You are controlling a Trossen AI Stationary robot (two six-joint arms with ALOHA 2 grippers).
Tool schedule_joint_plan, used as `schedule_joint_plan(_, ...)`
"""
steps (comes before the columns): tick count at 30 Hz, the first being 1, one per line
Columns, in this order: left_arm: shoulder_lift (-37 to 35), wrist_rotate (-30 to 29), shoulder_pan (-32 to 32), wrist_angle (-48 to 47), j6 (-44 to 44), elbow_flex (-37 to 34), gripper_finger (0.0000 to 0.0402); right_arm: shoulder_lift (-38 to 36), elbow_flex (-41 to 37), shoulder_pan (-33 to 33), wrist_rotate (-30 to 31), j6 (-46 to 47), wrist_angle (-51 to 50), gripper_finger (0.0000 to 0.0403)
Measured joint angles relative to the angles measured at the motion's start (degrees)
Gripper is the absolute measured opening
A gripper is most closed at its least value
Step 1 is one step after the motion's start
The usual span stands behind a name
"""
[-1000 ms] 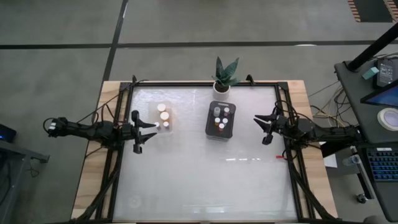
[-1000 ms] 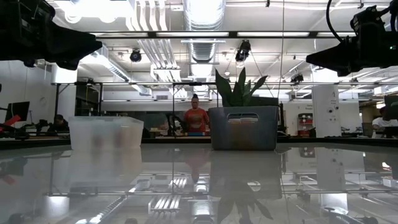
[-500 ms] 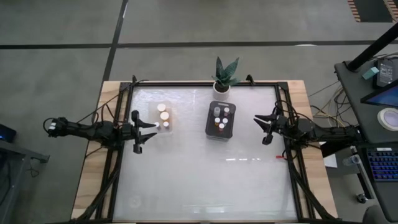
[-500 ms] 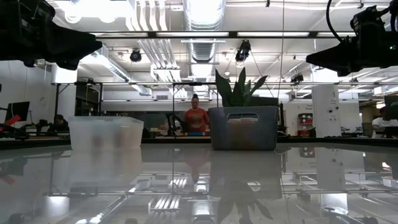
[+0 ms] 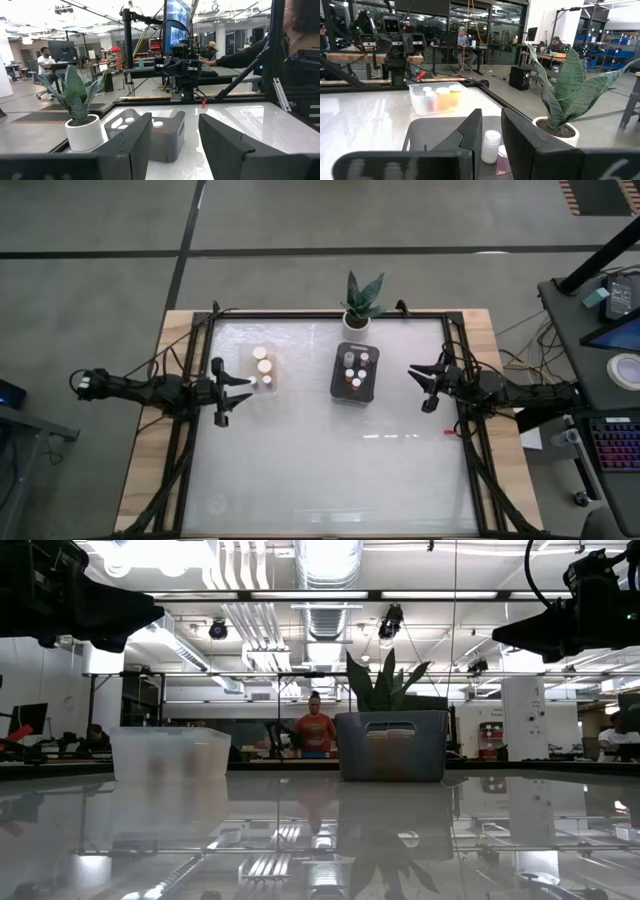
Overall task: Pick and place medicine bottles into bin by pill shape (circle, oval)
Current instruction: Return to Home Position
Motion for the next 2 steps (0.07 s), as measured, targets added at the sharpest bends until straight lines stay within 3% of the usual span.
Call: schedule_joint_plan(2, 0.00, 0.00, 0.00, 0.00, 0.02, 0.00, 0.0148, -0.01, -0.01, -0.01, 0.01, 0.00, -0.02, 0.0063)
